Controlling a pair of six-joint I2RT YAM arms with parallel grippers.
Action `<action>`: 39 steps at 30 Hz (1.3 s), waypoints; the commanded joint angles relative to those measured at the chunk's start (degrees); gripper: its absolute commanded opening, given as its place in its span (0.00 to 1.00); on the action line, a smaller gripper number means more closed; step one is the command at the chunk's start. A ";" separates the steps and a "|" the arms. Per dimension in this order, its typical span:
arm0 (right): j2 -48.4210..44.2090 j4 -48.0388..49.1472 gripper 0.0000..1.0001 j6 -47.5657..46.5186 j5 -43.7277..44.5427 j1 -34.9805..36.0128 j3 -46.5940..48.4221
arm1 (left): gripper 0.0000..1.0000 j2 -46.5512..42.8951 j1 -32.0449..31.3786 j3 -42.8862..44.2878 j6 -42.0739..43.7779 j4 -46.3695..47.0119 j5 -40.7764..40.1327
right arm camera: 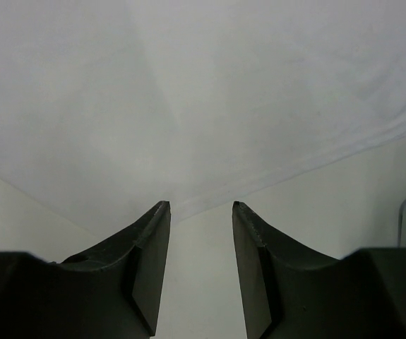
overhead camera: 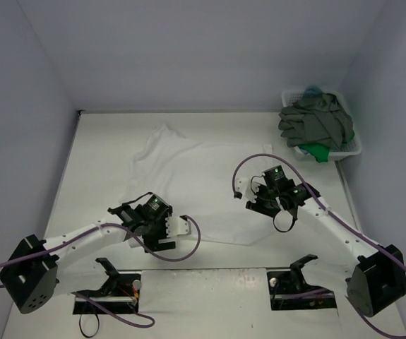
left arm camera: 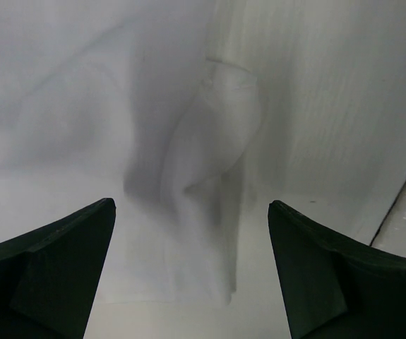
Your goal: Fold and stack the t-shirts
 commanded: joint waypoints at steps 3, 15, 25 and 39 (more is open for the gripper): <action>-1.91 -0.04 0.38 1.51 0.39 1.03 1.21 | 0.83 1.43 -0.29 -0.20 -1.41 10.42 -6.29; -1.12 -0.04 0.35 0.36 1.09 1.38 0.06 | 0.31 6.17 -0.29 3.40 -2.20 7.71 -3.05; 5.20 -1.53 0.36 -5.08 7.06 3.40 -6.35 | 0.25 5.65 -0.29 5.69 -2.55 5.77 -3.75; 1.78 -3.90 0.38 -10.71 13.57 12.36 -5.22 | 0.32 7.67 -0.29 6.30 -2.81 6.39 -4.98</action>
